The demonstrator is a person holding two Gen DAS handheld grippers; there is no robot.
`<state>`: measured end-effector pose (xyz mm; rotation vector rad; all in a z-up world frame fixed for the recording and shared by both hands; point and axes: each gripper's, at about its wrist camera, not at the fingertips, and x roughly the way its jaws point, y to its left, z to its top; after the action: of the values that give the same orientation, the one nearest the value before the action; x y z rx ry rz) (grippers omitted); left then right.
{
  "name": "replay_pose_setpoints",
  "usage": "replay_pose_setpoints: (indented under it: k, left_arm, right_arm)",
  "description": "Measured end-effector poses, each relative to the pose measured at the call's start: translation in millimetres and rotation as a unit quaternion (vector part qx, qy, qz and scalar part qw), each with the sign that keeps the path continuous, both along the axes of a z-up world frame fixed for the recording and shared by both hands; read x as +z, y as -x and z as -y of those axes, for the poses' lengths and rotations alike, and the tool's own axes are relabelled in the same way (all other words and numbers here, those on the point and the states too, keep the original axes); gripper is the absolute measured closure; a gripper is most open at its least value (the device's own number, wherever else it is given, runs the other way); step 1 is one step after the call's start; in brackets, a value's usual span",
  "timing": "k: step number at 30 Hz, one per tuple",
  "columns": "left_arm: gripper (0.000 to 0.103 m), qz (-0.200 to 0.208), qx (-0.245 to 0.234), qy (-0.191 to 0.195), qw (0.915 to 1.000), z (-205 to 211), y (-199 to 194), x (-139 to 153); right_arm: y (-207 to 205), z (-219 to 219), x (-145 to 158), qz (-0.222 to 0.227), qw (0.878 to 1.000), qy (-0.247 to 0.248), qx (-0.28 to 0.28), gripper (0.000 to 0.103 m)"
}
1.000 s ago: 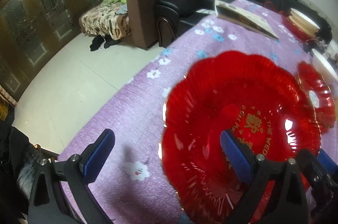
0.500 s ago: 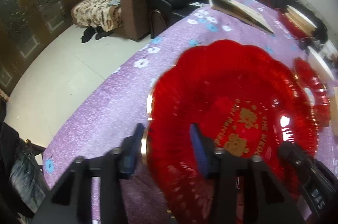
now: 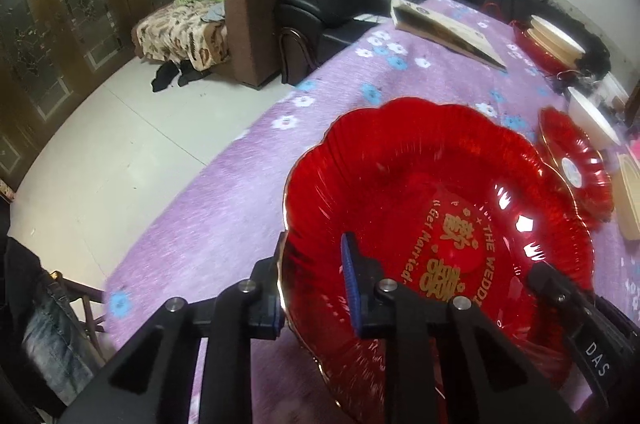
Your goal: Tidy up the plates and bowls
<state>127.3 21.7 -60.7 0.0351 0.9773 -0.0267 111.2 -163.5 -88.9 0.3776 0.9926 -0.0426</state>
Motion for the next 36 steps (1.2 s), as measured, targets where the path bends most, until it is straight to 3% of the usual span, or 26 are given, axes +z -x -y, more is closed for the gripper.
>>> replay_pose_setpoints:
  k: [5, 8, 11, 13, 15, 20, 21, 23, 27, 30, 33, 36]
  left_arm:
    - [0.080, -0.002, 0.018, -0.011, 0.9998, -33, 23, -2]
    - [0.074, -0.007, 0.031, -0.013, 0.9994, -47, 25, -10]
    - [0.074, 0.014, 0.027, -0.025, 0.9992, -49, 33, -5]
    - [0.072, 0.035, 0.031, -0.033, 0.9984, -50, 41, 5]
    - [0.059, 0.062, 0.037, -0.028, 0.9970, -53, 53, 16]
    - [0.048, 0.123, 0.069, -0.045, 0.9890, -60, 78, 38]
    - [0.048, 0.125, 0.068, -0.047, 0.9887, -58, 79, 40]
    - [0.048, 0.117, 0.065, -0.037, 0.9904, -54, 76, 41]
    - [0.048, 0.119, 0.069, -0.036, 0.9898, -52, 82, 52]
    - [0.047, 0.138, 0.061, -0.034, 0.9881, -48, 92, 73]
    - [0.035, 0.155, 0.038, -0.017, 0.9871, -39, 101, 100]
    - [0.026, 0.159, 0.005, 0.007, 0.9873, -17, 103, 117]
  right_arm:
    - [20, -32, 0, -0.001, 0.999, -0.005, 0.034, 0.090]
    - [25, -50, -5, 0.000, 0.999, -0.001, 0.049, 0.090]
    - [25, -55, -3, -0.002, 0.998, -0.004, 0.062, 0.088]
    - [30, -50, 0, -0.011, 0.997, -0.012, 0.074, 0.086]
    - [39, -39, 5, -0.010, 0.998, -0.018, 0.065, 0.085]
    - [73, -5, 21, 0.030, 0.998, -0.038, 0.051, 0.078]
    - [77, 1, 23, 0.036, 0.997, -0.043, 0.045, 0.077]
    - [76, 8, 21, 0.033, 0.996, -0.062, 0.049, 0.063]
    - [66, -7, 14, 0.017, 0.995, -0.073, 0.062, 0.061]
    - [62, -17, 23, 0.037, 0.991, -0.080, 0.099, 0.061]
    - [65, -12, 35, 0.052, 0.992, -0.031, 0.112, 0.061]
    - [67, 23, 36, 0.050, 0.993, -0.058, 0.094, 0.061]
